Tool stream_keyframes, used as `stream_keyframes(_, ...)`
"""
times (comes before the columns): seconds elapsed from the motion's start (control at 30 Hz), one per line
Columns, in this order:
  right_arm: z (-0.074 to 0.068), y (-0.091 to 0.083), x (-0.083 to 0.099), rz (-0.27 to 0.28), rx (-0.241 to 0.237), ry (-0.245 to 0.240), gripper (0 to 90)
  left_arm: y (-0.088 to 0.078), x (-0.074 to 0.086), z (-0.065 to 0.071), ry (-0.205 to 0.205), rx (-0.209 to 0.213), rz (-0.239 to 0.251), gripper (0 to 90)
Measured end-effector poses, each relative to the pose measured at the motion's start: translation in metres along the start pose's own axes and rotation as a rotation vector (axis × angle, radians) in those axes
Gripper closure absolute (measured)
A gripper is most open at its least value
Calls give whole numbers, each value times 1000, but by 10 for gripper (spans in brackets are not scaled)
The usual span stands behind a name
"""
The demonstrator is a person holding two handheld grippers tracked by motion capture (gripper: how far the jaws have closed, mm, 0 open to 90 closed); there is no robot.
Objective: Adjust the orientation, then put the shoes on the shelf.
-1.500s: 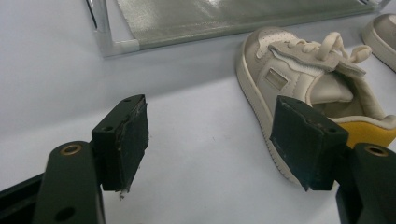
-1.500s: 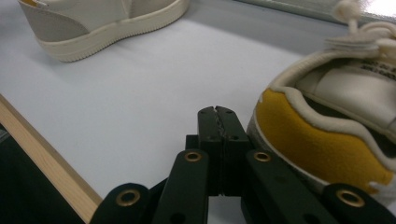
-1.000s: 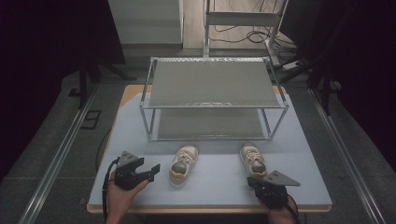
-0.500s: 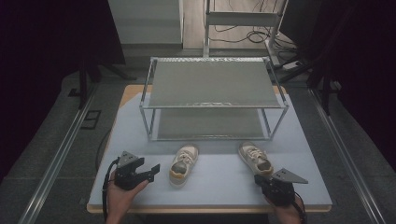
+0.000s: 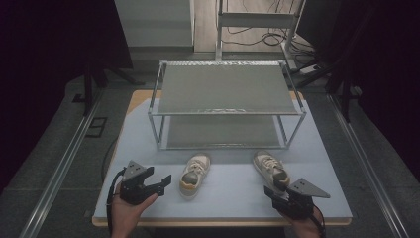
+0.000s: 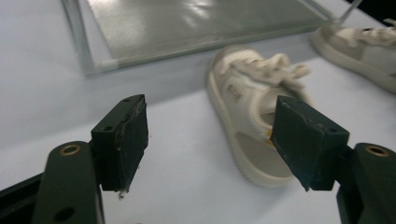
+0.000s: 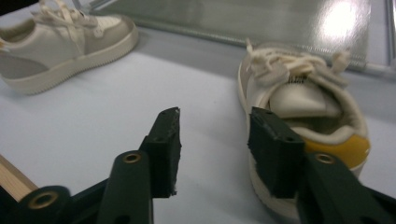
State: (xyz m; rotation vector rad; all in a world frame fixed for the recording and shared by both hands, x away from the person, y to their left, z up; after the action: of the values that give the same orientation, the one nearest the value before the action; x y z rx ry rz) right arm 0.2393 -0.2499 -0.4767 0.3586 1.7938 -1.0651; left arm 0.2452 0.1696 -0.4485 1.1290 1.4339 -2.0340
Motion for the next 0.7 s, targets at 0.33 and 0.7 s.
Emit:
stream_keyframes(0.33,6,-14,-16,56,13,-4,436,-7,-3,13,14,21,-8,229)
stream_keyframes(0.7,27,-27,-18,64,105,19,369,-2,-1,22,35,47,-39,190)
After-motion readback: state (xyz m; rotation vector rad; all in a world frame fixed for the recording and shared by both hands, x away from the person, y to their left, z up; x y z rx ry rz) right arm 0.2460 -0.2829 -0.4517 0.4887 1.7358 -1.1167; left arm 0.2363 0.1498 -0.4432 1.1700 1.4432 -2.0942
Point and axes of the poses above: each handheld gripper's, and its own axes: y roughly forward along the jaws, x roughly out of its underside, z roughly to its right, the point moved 3 cm from there along y, roughly forward along the jaws, and after that the axes turned 6 degrees about -x, right-handed, at the moved point
